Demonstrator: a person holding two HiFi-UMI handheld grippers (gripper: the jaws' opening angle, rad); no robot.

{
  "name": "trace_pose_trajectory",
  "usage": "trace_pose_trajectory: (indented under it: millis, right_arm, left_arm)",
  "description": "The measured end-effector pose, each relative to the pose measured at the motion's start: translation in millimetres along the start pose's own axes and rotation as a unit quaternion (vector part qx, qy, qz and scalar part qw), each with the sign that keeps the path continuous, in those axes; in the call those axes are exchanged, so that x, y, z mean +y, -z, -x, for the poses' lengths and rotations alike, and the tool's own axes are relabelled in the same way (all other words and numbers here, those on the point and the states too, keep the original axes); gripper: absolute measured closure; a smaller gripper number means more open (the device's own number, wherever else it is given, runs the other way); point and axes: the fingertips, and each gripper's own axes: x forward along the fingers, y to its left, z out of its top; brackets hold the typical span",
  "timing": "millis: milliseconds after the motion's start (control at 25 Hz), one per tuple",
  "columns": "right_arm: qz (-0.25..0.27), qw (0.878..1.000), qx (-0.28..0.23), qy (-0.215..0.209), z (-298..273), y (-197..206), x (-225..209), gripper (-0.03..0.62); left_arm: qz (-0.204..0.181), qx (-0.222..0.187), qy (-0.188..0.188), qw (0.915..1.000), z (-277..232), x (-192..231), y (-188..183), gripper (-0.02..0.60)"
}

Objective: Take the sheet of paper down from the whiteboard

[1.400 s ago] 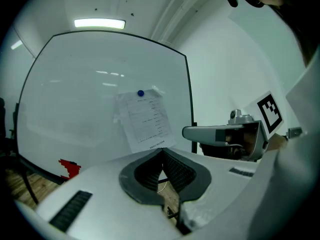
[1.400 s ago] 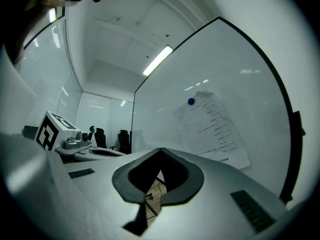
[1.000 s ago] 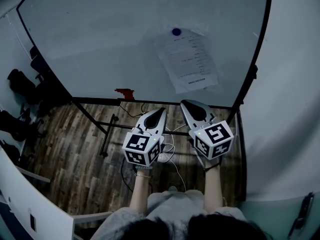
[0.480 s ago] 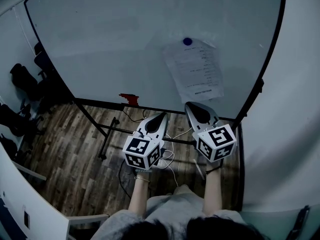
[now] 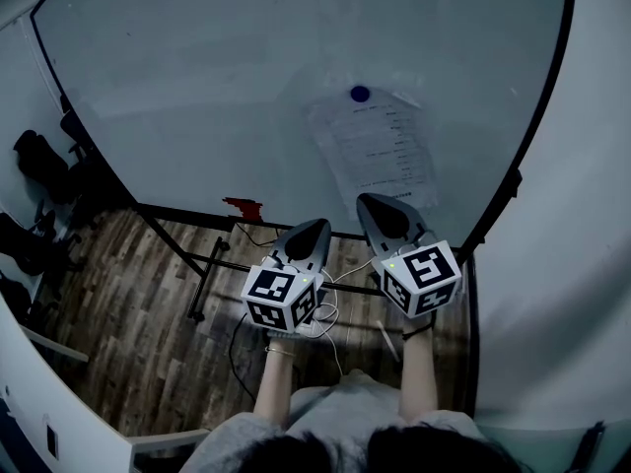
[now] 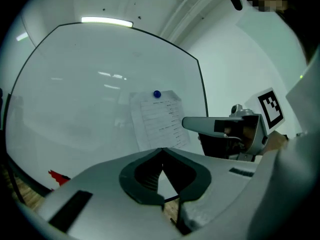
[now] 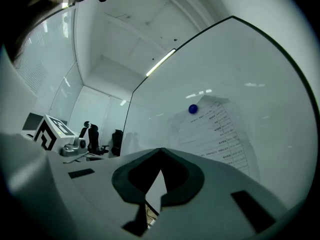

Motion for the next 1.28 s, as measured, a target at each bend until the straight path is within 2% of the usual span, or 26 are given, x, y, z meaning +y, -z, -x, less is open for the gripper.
trace_pose_trajectory:
  millis: [400,600,800,1080,1280]
  right_arm:
    - [0.012,1.0,-0.017,-0.005,-27,-9,-25,0.594]
    - [0.036,0.999,-0.027,0.016,-32,-20,-34,0.594]
    - [0.075,0.996,-0.032,0.041,-43,-38,-44,0.594]
    - [0.097,0.99,-0.053,0.093,-55,-60,-62,0.592]
    - [0.142,0.98,-0.048,0.129,-58,-72,-65,0.592]
  left_arm:
    - [0.01,-0.02,-0.008,0.9997,-32,19,-17,0.575]
    - [0.04,-0.011,0.003,0.9991,-45,28,-15,0.575]
    - [0.038,-0.01,0.008,0.9992,-58,47,-22,0.575]
    - [0.019,0.001,0.057,0.9982,-78,56,-34,0.575]
    - [0.012,0.0,0.088,0.996,-84,61,-33,0.575]
